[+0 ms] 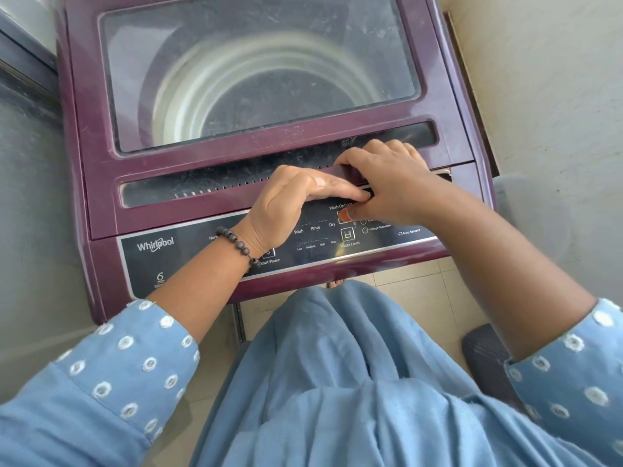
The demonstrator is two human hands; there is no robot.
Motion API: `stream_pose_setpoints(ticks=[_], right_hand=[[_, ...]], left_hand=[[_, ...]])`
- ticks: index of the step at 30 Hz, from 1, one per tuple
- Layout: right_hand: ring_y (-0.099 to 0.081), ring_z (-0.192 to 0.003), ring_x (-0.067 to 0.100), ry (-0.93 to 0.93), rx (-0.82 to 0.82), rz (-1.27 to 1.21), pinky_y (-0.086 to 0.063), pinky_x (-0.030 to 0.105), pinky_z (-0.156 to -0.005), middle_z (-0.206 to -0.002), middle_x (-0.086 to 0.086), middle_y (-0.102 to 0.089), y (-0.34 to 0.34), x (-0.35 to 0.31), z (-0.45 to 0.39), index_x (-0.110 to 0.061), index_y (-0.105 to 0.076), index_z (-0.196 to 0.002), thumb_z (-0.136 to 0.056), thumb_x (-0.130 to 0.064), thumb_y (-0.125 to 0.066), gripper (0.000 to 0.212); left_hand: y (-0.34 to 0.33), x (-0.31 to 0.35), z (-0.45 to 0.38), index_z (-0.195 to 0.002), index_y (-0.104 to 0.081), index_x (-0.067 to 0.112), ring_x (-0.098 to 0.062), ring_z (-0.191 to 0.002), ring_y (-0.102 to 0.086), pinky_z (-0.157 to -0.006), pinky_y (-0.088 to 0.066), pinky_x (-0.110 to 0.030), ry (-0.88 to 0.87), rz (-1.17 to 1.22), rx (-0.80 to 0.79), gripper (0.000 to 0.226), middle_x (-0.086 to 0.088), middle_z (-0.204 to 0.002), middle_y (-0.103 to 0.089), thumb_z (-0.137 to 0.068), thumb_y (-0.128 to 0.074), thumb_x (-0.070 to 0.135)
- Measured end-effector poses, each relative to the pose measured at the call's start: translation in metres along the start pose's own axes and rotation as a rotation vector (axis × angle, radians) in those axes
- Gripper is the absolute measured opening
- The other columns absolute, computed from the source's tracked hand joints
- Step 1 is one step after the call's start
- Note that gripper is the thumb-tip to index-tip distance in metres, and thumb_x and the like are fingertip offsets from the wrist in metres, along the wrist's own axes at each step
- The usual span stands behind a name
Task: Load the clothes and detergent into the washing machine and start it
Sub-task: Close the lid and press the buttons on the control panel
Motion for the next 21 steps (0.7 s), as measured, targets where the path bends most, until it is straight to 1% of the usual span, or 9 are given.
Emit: stream_pose_setpoints(ticks=[7, 12, 18, 21], right_hand=[[-0.033, -0.129, 0.03, 0.029, -0.019, -0.062, -0.016, 0.039, -0.113, -0.133, 0.003, -0.043, -0.0028, 0.0016, 0.0028, -0.032, -0.033, -0.144, -0.077, -0.05, -0.07, 0.078], [-0.033, -0.128, 0.03, 0.031, -0.025, -0.086, -0.015, 0.039, -0.113, -0.132, 0.003, -0.044, -0.0029, 0.0005, 0.0017, -0.032, -0.034, -0.145, -0.077, -0.049, -0.071, 0.079], [-0.032, -0.126, 0.027, 0.032, -0.047, -0.106, -0.016, 0.039, -0.111, -0.129, 0.001, -0.043, -0.0053, -0.0006, 0.0021, -0.033, -0.032, -0.145, -0.069, -0.059, -0.073, 0.09], [-0.032, -0.124, 0.027, 0.022, -0.041, -0.106, -0.017, 0.038, -0.109, -0.121, -0.002, -0.042, -0.0052, -0.0036, 0.0015, -0.036, -0.033, -0.144, -0.066, -0.062, -0.073, 0.091]], left_hand=[[0.0011, 0.0007, 0.0038, -0.108, -0.07, 0.003, -0.014, -0.112, -0.065, -0.096, -0.045, -0.02, 0.007, 0.003, 0.005, 0.054, -0.011, -0.11, -0.071, -0.089, -0.019, 0.003], [0.0032, -0.0015, 0.0039, -0.109, -0.069, -0.002, -0.015, -0.111, -0.066, -0.095, -0.046, -0.021, 0.017, 0.026, -0.003, 0.055, -0.014, -0.109, -0.071, -0.089, -0.018, 0.004], [0.0045, -0.0025, 0.0038, -0.109, -0.069, -0.006, -0.018, -0.111, -0.066, -0.096, -0.048, -0.024, 0.012, 0.017, 0.015, 0.055, -0.016, -0.11, -0.071, -0.09, -0.018, 0.004], [0.0046, -0.0009, 0.0056, -0.108, -0.07, -0.006, -0.018, -0.109, -0.067, -0.094, -0.049, -0.024, 0.024, 0.026, 0.02, 0.055, -0.016, -0.108, -0.072, -0.089, -0.019, 0.004]])
Point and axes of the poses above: each hand's wrist, its own z-axis away from the middle knuckle, its own y-axis out of the back of the hand, x = y × z, the point moved 8 cm from there along -z, towards the middle knuckle
